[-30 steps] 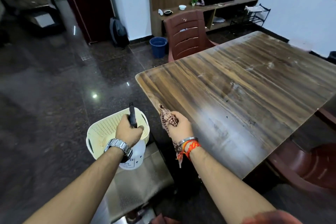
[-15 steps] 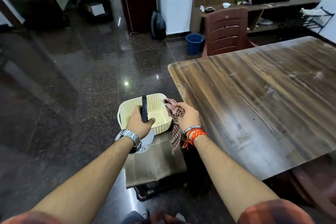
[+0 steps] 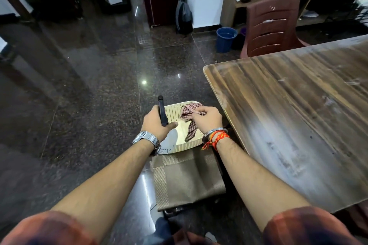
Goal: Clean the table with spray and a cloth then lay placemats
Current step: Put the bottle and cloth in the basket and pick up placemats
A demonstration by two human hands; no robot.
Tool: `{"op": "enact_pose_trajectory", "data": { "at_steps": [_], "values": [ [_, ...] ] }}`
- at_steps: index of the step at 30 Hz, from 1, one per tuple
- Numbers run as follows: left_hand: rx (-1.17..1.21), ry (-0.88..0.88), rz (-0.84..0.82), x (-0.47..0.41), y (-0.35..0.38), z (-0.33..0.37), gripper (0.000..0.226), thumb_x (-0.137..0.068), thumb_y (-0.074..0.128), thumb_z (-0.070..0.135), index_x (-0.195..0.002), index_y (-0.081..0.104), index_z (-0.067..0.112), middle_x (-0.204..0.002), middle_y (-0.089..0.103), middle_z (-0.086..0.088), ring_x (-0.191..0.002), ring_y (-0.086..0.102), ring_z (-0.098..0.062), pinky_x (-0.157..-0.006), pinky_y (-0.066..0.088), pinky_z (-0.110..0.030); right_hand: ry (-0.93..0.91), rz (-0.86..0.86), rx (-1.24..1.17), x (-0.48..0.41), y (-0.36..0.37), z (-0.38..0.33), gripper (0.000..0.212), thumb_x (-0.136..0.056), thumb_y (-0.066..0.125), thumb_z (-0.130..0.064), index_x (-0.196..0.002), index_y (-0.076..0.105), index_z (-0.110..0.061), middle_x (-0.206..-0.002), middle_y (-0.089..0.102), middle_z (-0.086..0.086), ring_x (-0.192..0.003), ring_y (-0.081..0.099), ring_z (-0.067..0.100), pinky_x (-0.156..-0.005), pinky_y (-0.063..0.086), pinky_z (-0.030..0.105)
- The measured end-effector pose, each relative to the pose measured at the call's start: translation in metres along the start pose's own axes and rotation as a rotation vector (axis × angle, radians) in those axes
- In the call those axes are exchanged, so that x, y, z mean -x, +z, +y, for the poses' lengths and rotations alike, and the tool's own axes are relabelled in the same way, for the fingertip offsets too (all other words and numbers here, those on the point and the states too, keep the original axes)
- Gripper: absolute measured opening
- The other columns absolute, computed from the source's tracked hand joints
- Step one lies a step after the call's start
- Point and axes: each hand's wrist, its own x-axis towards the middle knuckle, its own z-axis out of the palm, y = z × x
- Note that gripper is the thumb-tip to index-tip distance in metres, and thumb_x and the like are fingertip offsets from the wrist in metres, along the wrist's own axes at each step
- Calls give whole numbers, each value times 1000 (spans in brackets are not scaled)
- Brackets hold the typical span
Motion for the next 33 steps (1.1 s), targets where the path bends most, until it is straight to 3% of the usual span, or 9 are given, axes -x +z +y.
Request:
{"op": "enact_pose_trajectory", "data": {
  "at_steps": [4,10,14,18,20,23,26,30,33],
  "values": [
    [-15,4,-66,-36,-3,-10,53,-68,92,28,-99,51,14,-88,61,1,-81,59,-21,-67,40,-29,-17,52,45,-21,27,-9,18,-73,70,-24,-69,72,-7,-72,71,10,-73,65,24,-58,42,23],
    [-99,33,-190,-91,7,-28,48,-70,86,19,-100,49,11,-93,67,-7,-82,61,-27,-66,44,-31,58,89,158,-56,64,4,25,-71,59,-2,-87,76,-9,-100,71,8,-96,64,23,-85,49,24],
    [-160,15,-231,-108,27,-47,39,-70,81,12,-98,55,6,-87,63,-6,-77,60,-27,-64,48,-32,73,31,208,-74,91,32,21,-71,61,2,-85,74,-8,-105,66,10,-102,61,23,-90,44,22],
    [-134,-81,-266,-123,51,-66,35,-69,79,8,-86,49,13,-67,49,8,-58,48,-14,-49,32,-24,83,-54,273,-94,110,61,22,-74,62,1,-90,73,-9,-114,59,7,-104,57,23,-90,40,20],
    [-97,-127,-288,-127,63,-77,37,-67,76,7,-93,51,12,-70,52,7,-61,49,-17,-56,39,-26,70,-62,282,-102,116,69,22,-76,61,0,-92,72,-9,-116,56,8,-106,55,27,-93,41,24],
    [-154,-134,-286,-134,81,-92,50,-73,79,7,-118,58,9,-97,66,-8,-80,53,-21,-75,53,-37,59,-155,361,-111,126,85,26,-79,60,-6,-104,69,-10,-131,49,8,-117,46,30,-102,31,25],
    [-87,-250,-342,-135,90,-100,52,-77,77,3,-121,50,14,-101,67,-10,-77,61,-19,-70,57,-24,36,-338,525,-106,136,104,38,-79,61,-15,-117,64,-15,-152,31,-1,-130,24,36,-111,28,35],
    [-142,-289,-346,-132,92,-110,68,-79,78,11,-136,41,16,-111,67,-14,-99,66,-33,-83,57,-44,-26,-399,564,-102,137,114,39,-80,59,-13,-119,65,-14,-153,32,-1,-135,21,32,-110,23,29],
    [-185,-306,-333,-131,83,-110,67,-83,72,6,-139,37,14,-115,64,-16,-100,64,-31,-77,54,-39,-40,-373,576,-100,135,112,39,-80,59,-14,-119,63,-14,-152,33,4,-137,23,31,-109,20,26]
  ]
}}
